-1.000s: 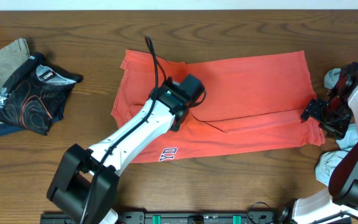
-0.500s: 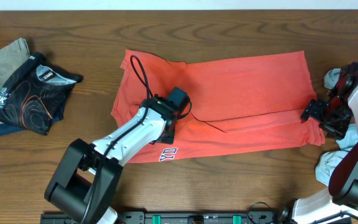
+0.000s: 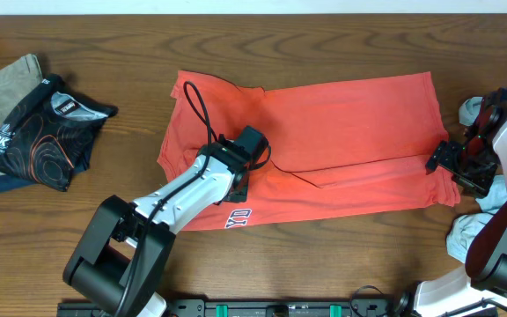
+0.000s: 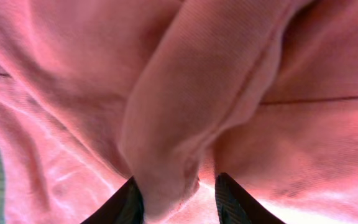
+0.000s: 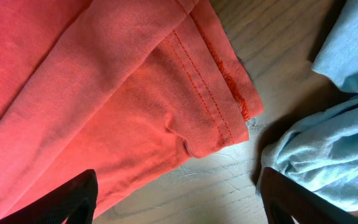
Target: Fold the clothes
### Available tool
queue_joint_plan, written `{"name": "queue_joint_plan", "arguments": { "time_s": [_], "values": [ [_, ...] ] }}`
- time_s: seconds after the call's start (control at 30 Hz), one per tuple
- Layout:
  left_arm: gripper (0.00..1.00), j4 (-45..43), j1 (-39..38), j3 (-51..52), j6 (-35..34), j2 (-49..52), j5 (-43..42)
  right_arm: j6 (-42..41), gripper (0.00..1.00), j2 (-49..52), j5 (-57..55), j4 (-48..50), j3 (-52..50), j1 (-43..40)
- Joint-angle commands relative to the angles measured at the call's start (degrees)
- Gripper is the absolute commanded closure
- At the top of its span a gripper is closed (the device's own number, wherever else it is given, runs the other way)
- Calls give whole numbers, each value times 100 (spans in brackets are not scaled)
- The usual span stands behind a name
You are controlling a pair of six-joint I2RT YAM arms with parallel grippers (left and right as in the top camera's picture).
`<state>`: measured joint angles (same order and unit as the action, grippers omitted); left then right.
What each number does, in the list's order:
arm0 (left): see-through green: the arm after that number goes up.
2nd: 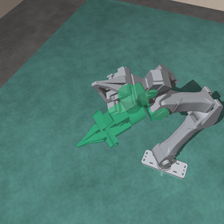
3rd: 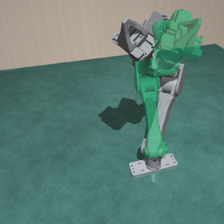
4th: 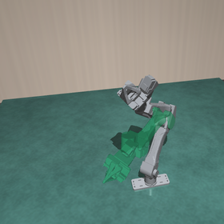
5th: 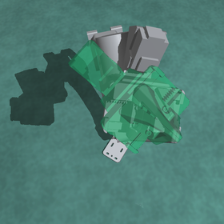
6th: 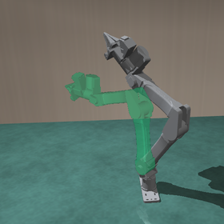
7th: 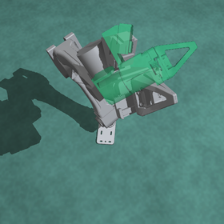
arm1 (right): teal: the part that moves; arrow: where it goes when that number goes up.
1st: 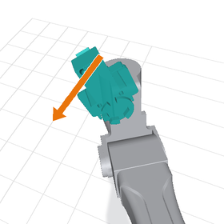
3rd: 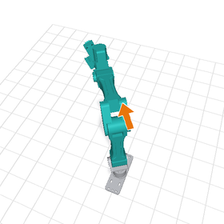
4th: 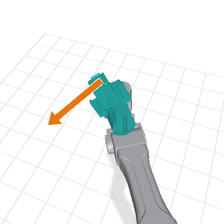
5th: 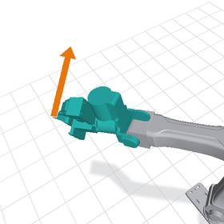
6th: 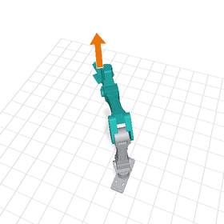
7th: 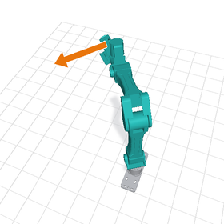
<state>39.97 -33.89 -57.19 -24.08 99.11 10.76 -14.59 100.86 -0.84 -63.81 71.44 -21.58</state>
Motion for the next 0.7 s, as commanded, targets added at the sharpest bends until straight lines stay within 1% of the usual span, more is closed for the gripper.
{"name": "queue_joint_plan", "arguments": {
  "time_s": [0.0,0.1,0.17,0.27,0.37,0.43,0.47,0.5,0.53,0.57,0.63,0.67],
  "values": [
    [71,-44,42,20,9,-63,367,52,18,-13,20,-9,-28,-15],
    [87,-103,118,-129,258,-66,393,52,18,-13,17,-9,-28,-15],
    [94,-109,223,-367,474,-76,396,52,18,-13,20,-7,-28,-15],
    [94,-109,452,-789,638,-85,389,52,18,-13,20,-9,-28,-15],
    [94,-236,817,-1309,911,-85,389,52,18,-13,20,-9,-28,-15],
    [94,-378,1137,-1681,966,-85,378,52,18,-13,20,-9,-28,-15],
    [87,-413,1272,-1829,966,-85,293,52,18,-13,20,-11,-28,-15],
    [59,-428,1427,-1976,968,-85,96,52,18,-13,20,-13,-28,-15],
    [44,-417,1565,-2087,968,-85,-168,52,18,-13,20,-13,-28,-15],
    [40,-380,1665,-2142,968,-85,-455,55,18,-13,20,-15,-28,-15],
    [39,-208,1851,-2155,966,-85,-1093,52,18,-13,17,-7,-28,-15],
    [39,-76,1904,-2138,966,-72,-1272,52,18,-13,17,0,-28,-15]
  ]
}}
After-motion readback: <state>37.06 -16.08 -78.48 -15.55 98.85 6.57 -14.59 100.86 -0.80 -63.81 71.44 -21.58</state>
